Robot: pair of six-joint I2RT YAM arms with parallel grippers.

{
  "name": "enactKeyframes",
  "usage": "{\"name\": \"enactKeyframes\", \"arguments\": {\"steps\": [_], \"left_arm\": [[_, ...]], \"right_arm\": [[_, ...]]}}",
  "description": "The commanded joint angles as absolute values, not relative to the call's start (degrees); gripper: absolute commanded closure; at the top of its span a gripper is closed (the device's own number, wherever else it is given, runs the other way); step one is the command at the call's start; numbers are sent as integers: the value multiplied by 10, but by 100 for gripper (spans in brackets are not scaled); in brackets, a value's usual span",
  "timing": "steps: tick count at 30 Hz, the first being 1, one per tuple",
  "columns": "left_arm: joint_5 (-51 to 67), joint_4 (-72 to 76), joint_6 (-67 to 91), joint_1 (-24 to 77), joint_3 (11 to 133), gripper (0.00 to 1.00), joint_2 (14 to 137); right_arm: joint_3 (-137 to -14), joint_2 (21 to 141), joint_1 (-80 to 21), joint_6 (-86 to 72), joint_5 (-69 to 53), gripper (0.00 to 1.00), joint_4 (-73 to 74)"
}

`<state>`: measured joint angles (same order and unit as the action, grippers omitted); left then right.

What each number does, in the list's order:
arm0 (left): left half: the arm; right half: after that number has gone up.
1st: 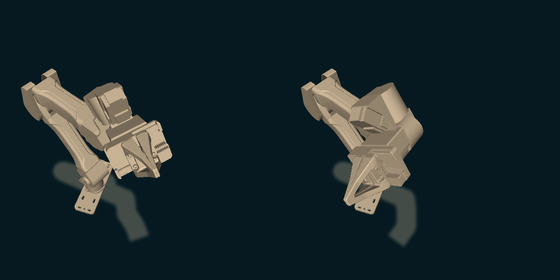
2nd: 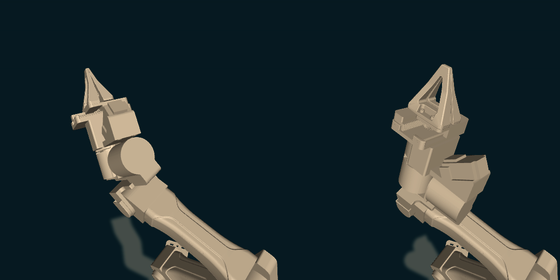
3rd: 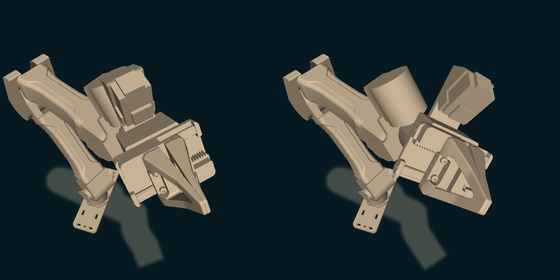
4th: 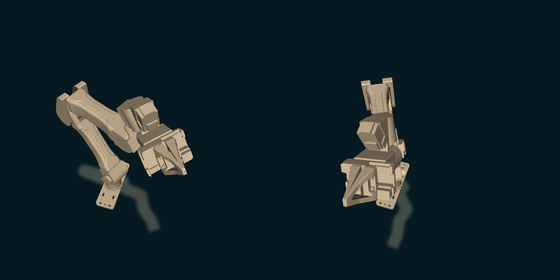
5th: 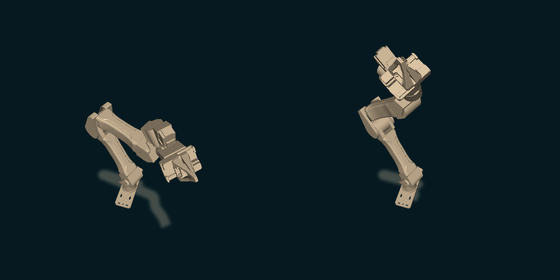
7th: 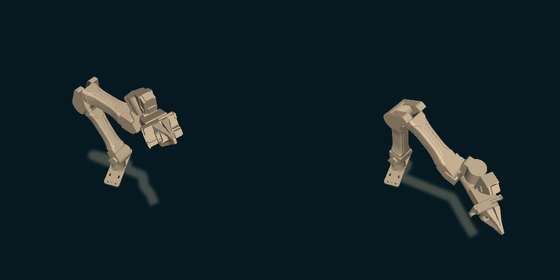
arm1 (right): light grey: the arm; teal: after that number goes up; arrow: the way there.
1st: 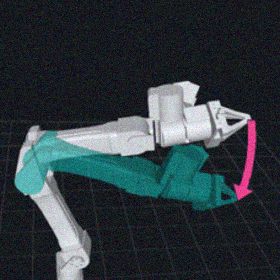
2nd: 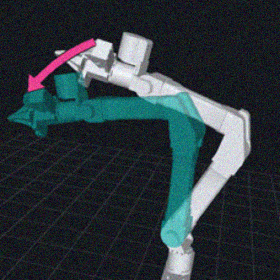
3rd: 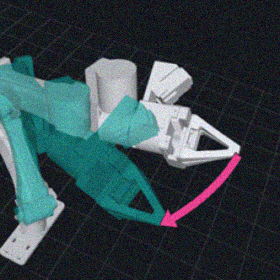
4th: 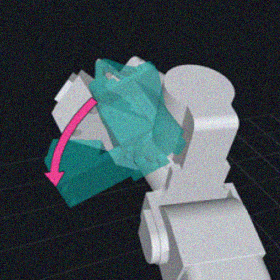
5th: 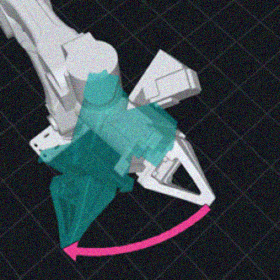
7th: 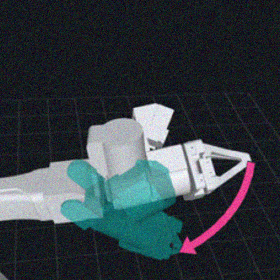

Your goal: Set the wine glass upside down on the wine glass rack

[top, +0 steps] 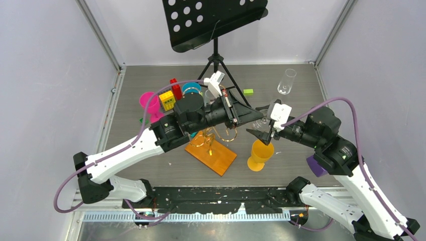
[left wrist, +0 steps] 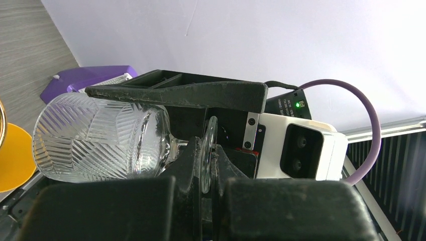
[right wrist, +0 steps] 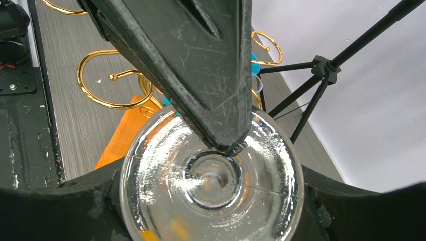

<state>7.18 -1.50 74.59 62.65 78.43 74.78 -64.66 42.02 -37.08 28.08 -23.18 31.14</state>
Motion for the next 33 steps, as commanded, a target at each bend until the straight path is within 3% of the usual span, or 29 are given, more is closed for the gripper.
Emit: {"name": "enactKeyframes", "arguments": {"steps": [1, 4, 14, 23, 29, 33], "left_arm": [[83, 12, 746, 633, 805, 100, 754], [80, 9, 745, 634, 811, 100, 754], [75, 16, 745, 634, 821, 100, 748], [75, 22, 748, 633, 823, 100, 744], [75, 25, 750, 633, 820, 100, 741], [76, 30, 752, 632, 816, 100, 738]], "right_arm": [[-649, 417, -374, 274, -232, 95, 240], [-632, 406, -374, 265, -229, 93, 219], [-568, 352, -374, 231, -213, 63, 149], [-531, 331, -375, 208, -207, 44, 110], [-495, 316, -374, 199, -201, 19, 73], [-475, 301, -374, 194, -199, 9, 50]]}}
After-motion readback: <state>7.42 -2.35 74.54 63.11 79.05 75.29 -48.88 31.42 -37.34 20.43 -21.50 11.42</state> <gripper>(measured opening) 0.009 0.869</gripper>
